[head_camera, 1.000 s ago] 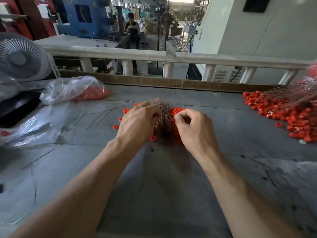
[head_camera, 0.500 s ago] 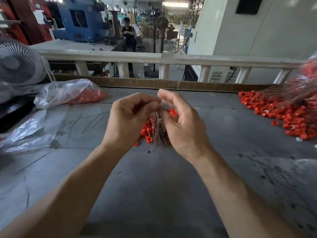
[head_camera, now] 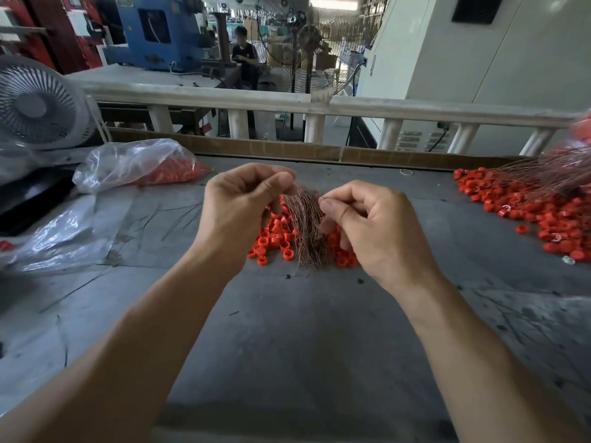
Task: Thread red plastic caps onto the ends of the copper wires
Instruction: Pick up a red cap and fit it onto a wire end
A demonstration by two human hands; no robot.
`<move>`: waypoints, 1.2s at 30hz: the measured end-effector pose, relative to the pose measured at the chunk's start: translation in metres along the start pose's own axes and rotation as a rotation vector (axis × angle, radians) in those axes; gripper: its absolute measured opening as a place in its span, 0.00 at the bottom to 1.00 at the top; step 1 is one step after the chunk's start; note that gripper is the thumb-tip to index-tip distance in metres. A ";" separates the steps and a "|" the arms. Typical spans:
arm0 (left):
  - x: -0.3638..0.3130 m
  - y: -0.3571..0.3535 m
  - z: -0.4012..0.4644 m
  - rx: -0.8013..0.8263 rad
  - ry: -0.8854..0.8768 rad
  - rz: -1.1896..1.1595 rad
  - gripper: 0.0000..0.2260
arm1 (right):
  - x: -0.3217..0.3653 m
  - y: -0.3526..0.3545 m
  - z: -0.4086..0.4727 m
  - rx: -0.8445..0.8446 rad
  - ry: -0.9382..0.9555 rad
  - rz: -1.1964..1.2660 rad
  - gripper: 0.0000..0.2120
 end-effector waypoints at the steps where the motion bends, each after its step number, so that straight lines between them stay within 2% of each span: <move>1: 0.001 0.004 0.001 -0.019 0.030 -0.025 0.03 | -0.003 0.002 0.000 0.007 -0.030 0.042 0.05; 7: 0.006 0.015 0.005 -0.134 0.170 -0.078 0.03 | -0.020 0.011 0.004 0.043 -0.169 0.135 0.07; 11: 0.010 0.022 0.006 -0.176 0.251 -0.125 0.03 | -0.029 0.017 0.005 0.094 -0.251 0.111 0.08; 14: 0.010 0.023 0.008 -0.107 0.274 -0.081 0.04 | -0.033 0.030 0.007 0.016 -0.284 0.075 0.12; 17: 0.007 0.020 0.006 0.096 0.282 0.014 0.09 | -0.029 0.042 0.008 -0.108 -0.282 0.141 0.13; 20: 0.005 0.008 0.001 0.241 0.265 0.074 0.04 | -0.014 0.025 0.002 0.047 -0.295 0.316 0.08; 23: 0.006 -0.002 -0.002 0.262 0.269 0.087 0.06 | -0.003 0.000 -0.005 0.160 -0.319 0.328 0.03; 25: 0.007 -0.006 -0.005 0.275 0.269 0.104 0.10 | -0.001 -0.009 -0.008 0.131 -0.346 0.316 0.02; 28: 0.006 -0.004 -0.005 0.237 0.268 0.134 0.08 | -0.003 -0.011 -0.010 0.098 -0.364 0.280 0.05; 30: 0.005 0.007 0.000 0.142 0.219 0.275 0.04 | -0.005 -0.009 -0.010 0.081 -0.383 0.279 0.06; 32: 0.005 0.021 0.007 0.072 0.122 0.628 0.02 | -0.007 -0.005 -0.009 0.051 -0.421 0.354 0.05; 34: 0.008 0.028 0.008 0.074 0.102 0.886 0.04 | -0.008 -0.001 -0.008 0.013 -0.450 0.438 0.04; 36: 0.014 0.027 0.005 0.098 0.136 1.017 0.09 | -0.009 0.002 -0.007 -0.020 -0.451 0.491 0.04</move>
Point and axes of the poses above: each hand's wrist, its own z-axis towards the middle knuckle, its own y-axis out of the back of the hand, x = y × z, the point moved 3 cm from there along z, towards the middle knuckle, and after that the axes turned 2 degrees about z, right-handed, at the moved point
